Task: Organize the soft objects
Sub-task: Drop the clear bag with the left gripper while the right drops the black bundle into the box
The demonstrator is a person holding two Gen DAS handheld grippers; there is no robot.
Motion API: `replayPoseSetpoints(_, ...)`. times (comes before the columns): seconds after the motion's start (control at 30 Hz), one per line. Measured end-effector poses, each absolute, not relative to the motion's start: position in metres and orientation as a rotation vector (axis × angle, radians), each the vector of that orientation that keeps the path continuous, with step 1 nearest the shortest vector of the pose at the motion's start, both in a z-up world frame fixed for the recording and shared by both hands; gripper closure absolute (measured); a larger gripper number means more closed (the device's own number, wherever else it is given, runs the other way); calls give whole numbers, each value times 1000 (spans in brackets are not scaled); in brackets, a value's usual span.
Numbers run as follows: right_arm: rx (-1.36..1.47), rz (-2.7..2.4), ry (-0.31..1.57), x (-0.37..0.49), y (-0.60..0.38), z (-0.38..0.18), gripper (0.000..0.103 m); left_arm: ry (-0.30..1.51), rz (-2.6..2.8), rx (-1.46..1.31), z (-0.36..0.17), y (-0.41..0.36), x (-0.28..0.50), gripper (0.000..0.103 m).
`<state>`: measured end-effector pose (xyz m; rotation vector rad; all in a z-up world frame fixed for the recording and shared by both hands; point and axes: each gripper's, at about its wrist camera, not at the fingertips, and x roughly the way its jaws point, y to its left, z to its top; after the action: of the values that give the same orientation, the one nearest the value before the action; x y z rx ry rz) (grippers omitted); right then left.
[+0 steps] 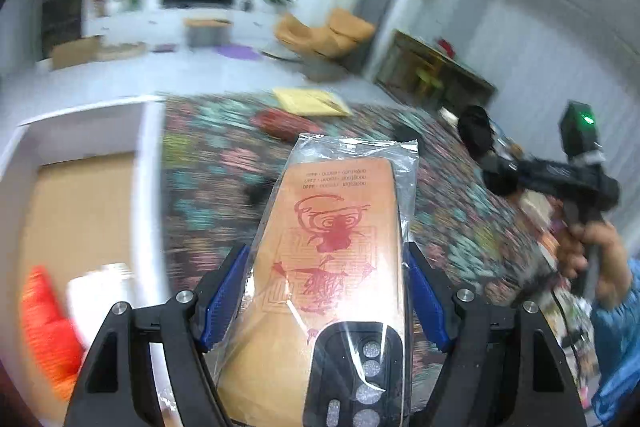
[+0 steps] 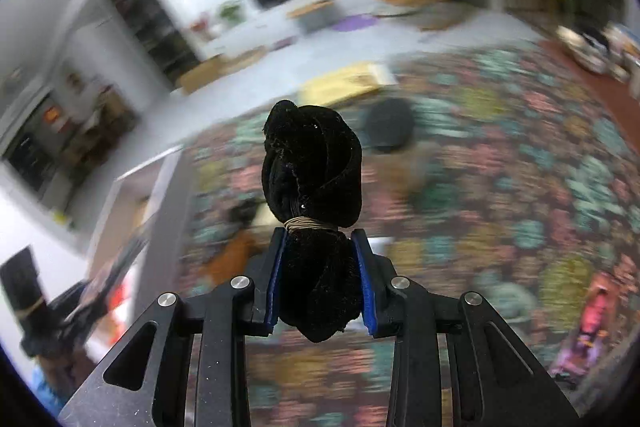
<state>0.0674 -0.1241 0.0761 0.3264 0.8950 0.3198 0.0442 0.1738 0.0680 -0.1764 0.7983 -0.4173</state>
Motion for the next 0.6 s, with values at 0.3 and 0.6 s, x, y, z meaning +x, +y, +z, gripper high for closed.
replayPoseSetpoints(0.3, 402, 803, 947, 79, 108, 85, 17, 780, 79, -147, 66, 322, 22, 0)
replayPoseSetpoints(0.6, 242, 494, 920, 68, 26, 24, 18, 733, 31, -132, 55, 285, 8, 0)
